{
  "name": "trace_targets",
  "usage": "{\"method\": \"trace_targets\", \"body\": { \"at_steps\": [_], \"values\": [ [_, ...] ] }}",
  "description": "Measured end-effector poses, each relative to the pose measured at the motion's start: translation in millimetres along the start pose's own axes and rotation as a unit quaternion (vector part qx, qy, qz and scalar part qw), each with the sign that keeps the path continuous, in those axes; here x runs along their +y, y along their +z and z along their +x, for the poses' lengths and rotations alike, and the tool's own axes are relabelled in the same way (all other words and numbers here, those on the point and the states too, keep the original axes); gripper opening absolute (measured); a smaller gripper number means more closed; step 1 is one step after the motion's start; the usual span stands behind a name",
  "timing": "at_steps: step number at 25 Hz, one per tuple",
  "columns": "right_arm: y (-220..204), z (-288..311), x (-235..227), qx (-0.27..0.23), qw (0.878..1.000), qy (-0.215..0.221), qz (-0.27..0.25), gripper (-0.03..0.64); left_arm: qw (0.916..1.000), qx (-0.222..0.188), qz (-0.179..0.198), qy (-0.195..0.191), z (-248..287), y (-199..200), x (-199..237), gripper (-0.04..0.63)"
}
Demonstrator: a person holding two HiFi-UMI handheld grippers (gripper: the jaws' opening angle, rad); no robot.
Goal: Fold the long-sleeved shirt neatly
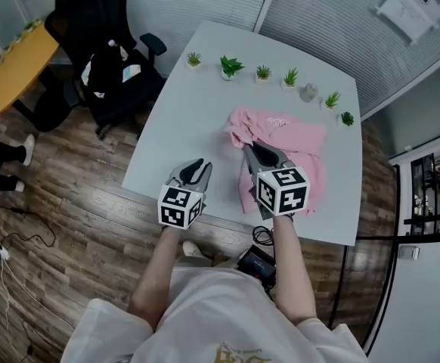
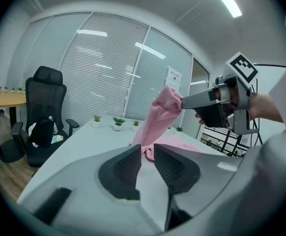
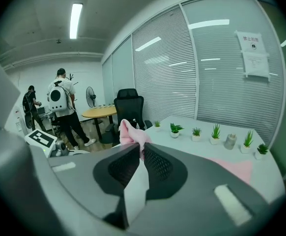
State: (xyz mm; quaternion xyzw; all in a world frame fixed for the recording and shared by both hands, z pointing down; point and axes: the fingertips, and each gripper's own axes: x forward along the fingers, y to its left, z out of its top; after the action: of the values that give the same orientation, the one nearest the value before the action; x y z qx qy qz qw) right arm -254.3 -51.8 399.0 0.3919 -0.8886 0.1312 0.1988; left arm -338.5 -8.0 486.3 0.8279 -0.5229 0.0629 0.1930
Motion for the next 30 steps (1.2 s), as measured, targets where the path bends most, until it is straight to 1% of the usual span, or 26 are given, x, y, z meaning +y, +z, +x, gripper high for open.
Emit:
{"method": "trace_targets", "body": {
  "at_steps": [5, 10, 14, 20, 25, 30],
  "values": [
    [21, -10, -18, -0.015, 0.999, -0.028, -0.023, 0.038, 0.9999, -0.004, 0.001, -0.015, 14, 7, -7, 0.086],
    [36, -16, -29, -0.022, 0.998, -0.04, -0.041, 0.038, 0.9998, -0.002, 0.006, -0.02, 30, 13, -11, 0.091],
    [45, -19, -39, -0.026, 0.997, -0.043, -0.051, 0.038, 0.9997, 0.008, 0.012, -0.018, 47, 17, -16, 0.112],
    [49, -18, -46, -0.024, 0.997, -0.027, -0.062, 0.038, 0.9996, 0.024, 0.013, -0.003, 74, 17, -20, 0.14],
    [49, -15, -54, -0.026, 0.998, -0.001, -0.063, 0.038, 0.9986, 0.035, 0.014, 0.036, 105, 17, -16, 0.208],
    [47, -9, -67, -0.024, 0.998, 0.02, -0.061, 0.038, 0.9978, 0.04, 0.001, 0.052, 133, 21, -8, 0.212]
  ]
}}
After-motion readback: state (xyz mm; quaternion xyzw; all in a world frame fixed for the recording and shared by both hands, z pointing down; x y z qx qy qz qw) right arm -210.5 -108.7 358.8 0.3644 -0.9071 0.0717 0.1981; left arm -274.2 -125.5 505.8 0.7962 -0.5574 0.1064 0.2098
